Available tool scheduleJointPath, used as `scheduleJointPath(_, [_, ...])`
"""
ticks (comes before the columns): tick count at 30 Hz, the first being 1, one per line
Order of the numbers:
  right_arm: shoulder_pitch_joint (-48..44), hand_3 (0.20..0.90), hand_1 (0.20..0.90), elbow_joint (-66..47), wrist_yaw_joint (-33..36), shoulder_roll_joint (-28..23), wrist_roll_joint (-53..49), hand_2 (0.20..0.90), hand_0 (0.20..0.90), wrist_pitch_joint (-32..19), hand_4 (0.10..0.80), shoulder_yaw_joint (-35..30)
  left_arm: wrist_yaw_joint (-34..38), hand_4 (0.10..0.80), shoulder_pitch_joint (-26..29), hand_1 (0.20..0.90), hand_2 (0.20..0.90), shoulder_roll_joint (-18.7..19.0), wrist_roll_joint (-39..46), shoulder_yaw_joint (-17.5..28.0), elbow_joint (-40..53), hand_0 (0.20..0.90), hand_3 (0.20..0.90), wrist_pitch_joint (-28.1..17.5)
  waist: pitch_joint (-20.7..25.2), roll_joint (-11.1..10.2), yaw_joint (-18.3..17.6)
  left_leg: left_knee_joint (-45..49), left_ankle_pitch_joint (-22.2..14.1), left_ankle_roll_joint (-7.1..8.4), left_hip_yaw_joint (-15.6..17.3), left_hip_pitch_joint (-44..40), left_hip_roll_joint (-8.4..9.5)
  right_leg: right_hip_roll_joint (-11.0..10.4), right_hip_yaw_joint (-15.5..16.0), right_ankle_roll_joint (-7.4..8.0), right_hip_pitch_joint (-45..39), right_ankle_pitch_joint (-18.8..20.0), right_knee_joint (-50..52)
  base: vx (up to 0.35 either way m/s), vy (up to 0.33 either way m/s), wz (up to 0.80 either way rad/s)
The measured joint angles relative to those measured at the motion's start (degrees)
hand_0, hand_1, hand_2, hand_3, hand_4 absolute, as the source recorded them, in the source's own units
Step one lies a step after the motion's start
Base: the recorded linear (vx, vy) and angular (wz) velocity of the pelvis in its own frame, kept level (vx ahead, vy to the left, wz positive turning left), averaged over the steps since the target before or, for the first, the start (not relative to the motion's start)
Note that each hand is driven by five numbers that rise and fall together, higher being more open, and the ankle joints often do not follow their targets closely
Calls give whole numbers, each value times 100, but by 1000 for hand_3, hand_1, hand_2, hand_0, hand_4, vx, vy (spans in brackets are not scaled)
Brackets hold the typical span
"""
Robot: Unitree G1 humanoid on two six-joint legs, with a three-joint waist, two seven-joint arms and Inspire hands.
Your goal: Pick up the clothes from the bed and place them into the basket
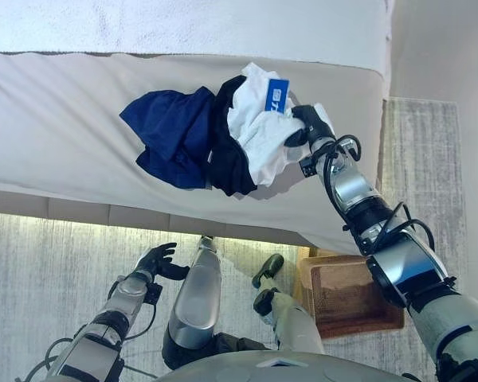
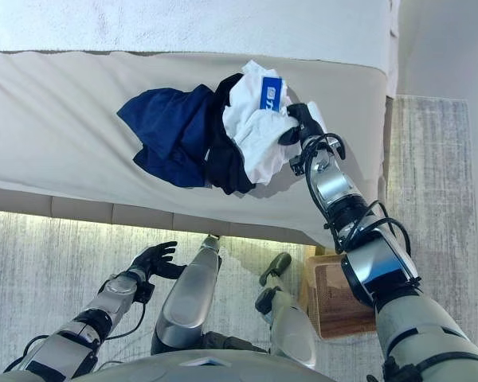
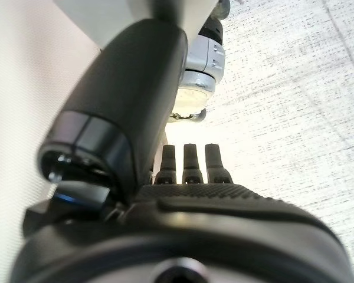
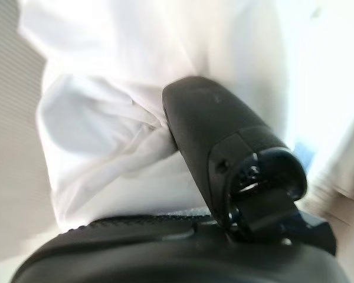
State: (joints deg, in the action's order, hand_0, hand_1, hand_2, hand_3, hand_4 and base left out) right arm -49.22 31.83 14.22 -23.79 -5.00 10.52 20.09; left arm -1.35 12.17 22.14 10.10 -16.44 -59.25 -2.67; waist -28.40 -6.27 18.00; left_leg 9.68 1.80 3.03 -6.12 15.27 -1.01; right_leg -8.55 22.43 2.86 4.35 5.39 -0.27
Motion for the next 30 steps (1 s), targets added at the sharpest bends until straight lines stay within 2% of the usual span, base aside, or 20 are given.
scheduleJointPath(3, [10, 200, 300, -879, 373, -301, 240, 300, 300, -28, 100, -209, -1, 800, -144, 900, 900, 41, -11, 145, -4, 900, 900, 5, 22, -103, -98, -5, -59, -9, 78, -159, -11, -2, -115, 1, -95, 1, 34, 133, -16, -17])
scheduleJointPath(6, [9, 200, 300, -1745, 926, -755, 588, 300, 300, -49, 100, -610, -9, 800, -334, 900, 900, 126, -127, 385, -79, 900, 900, 7, 116, -322, -219, -4, -120, -48, 192, -371, -31, -5, -249, 45, -248, 30, 39, 126, 0, -17])
scheduleJointPath(8, [6, 200, 300, -2096, 1208, -1098, 650, 300, 300, -49, 100, -812, -22, 800, -439, 900, 900, 172, -260, 580, -99, 900, 900, 29, 212, -455, -287, -19, -160, -72, 297, -505, -35, -20, -345, 45, -294, 31, 46, 167, 5, -23])
scheduleJointPath(10, [6, 200, 300, -2430, 1442, -1592, 616, 300, 300, -49, 100, -1003, -42, 800, -540, 900, 900, 169, -408, 734, -126, 900, 900, 97, 260, -501, -384, -34, -197, -108, 410, -704, -73, -40, -447, 46, -405, 34, 115, 145, -6, -26])
scheduleJointPath(13, [11, 200, 300, -2635, 1770, -1855, 596, 300, 300, -50, 100, -1329, -43, 800, -731, 900, 900, 190, -562, 780, -150, 900, 900, 247, 551, -581, -623, -57, -256, -154, 531, -813, -82, -69, -486, 48, -419, 33, 172, 81, -15, -24])
scheduleJointPath(16, [58, 200, 300, -2637, 2134, -2027, 413, 300, 300, -50, 100, -1512, -79, 800, -907, 900, 900, 167, -578, 772, -368, 900, 900, 273, 972, -567, -820, -129, -308, -173, 708, -1020, -92, -72, -594, 48, -486, 33, 172, 46, -27, -29])
scheduleJointPath(22, [386, 200, 300, -2485, 2412, -2547, 74, 300, 300, -51, 100, -1516, -235, 800, -1201, 900, 900, 67, -682, 715, -472, 900, 900, 392, 1733, -354, -1126, -480, -338, -160, 1004, -1522, -107, -29, -773, 50, -669, 33, 81, 1, -47, -26])
scheduleJointPath(25, [467, 200, 300, -2242, 2303, -2706, -588, 300, 300, -119, 100, -1542, -305, 800, -1270, 900, 900, 42, -740, 691, -484, 900, 900, 484, 1963, -295, -1282, -620, -302, -148, 1091, -1594, -98, -19, -805, 55, -674, 30, -37, -15, 1, -22])
scheduleJointPath(29, [704, 200, 300, -2084, 1457, -2712, -1337, 300, 300, -176, 100, -1640, -342, 800, -1327, 900, 900, 37, -789, 599, -492, 900, 900, 518, 2045, -255, -1387, -717, -223, -131, 1201, -1665, -101, 10, -935, 183, -681, -67, -228, -12, 13, -22])
scheduleJointPath(30, [863, 200, 300, -2084, 1029, -2710, -1543, 300, 300, -178, 100, -1632, -347, 800, -1332, 900, 900, 32, -789, 548, -492, 900, 900, 526, 2062, -232, -1424, -732, -207, -121, 1216, -1670, -112, 32, -938, 195, -700, -75, -287, -8, 9, -11])
